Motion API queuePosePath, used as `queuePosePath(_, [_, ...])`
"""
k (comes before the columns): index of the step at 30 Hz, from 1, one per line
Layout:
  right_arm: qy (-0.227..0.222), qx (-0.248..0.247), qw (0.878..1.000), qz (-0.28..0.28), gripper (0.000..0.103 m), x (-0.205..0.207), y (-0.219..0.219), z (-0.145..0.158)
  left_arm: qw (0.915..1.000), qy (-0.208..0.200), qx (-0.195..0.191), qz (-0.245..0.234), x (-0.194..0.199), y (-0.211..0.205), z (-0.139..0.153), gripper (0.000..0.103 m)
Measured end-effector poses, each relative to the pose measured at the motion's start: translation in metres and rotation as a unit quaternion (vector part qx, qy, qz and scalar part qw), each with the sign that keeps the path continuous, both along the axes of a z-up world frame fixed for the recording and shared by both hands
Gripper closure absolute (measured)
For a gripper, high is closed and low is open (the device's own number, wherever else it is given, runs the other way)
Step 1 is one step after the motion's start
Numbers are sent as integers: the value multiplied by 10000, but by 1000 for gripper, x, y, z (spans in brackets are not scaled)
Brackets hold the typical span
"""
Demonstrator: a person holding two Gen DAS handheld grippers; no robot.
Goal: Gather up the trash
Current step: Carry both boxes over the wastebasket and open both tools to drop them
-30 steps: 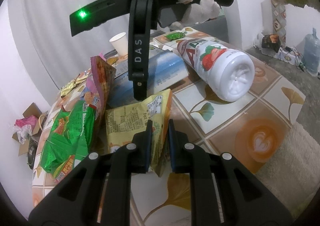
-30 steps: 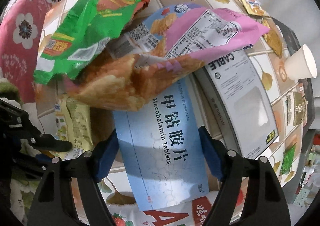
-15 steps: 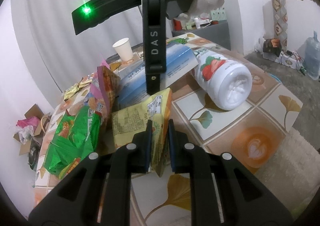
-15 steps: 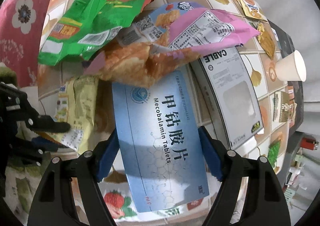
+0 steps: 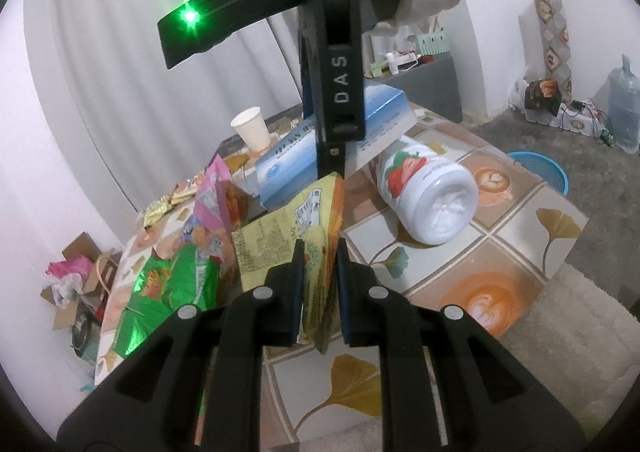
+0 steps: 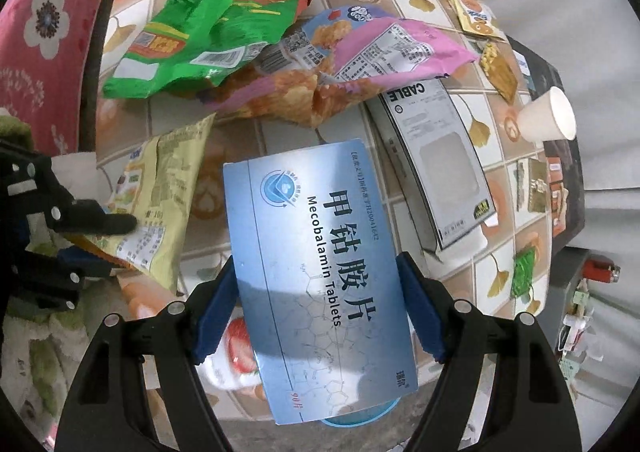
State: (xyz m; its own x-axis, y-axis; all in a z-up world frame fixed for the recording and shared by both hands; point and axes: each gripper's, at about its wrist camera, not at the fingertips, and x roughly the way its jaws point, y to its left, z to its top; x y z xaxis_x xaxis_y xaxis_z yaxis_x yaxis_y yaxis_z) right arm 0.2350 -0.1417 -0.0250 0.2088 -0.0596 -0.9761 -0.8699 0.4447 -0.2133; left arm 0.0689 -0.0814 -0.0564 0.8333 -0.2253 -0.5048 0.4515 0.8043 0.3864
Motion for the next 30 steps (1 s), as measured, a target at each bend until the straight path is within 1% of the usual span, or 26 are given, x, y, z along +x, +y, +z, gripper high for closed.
queuePosePath(3, [-115,54,9999,-45,28,-8,-5,10,9999,-109,29,35,-5,0,6,90])
queuePosePath(10, [-364,355,9985,-190,28,-31,-26,35,9989,-435,148,56,-16,-3,26,90])
queuePosePath(16, [-568,446,9968,-335,28,-59,-49,51,9964,-785,260,-181,-36,-24,45,90])
queuePosePath(18, [-635,574,9954,-440,28,-69,-61,59,9954,-872,281,-295,-43,-32,49,90])
queuePosePath(21, [-717,995,9899,-717,28,-85,-91,73,9932,-988,292,-543,-53,-46,55,90])
queuePosePath(25, [-842,1432,9788,-1202,29,-106,-137,77,9898,-1068,314,-887,-59,-68,62,90])
queuePosePath(28, [-936,1787,9648,-1686,29,-123,-182,77,9861,-1090,271,-1221,-61,-91,72,91])
queuePosePath(30, [-1005,2036,9521,-2049,29,-135,-216,75,9835,-1052,222,-1457,-59,-105,78,91])
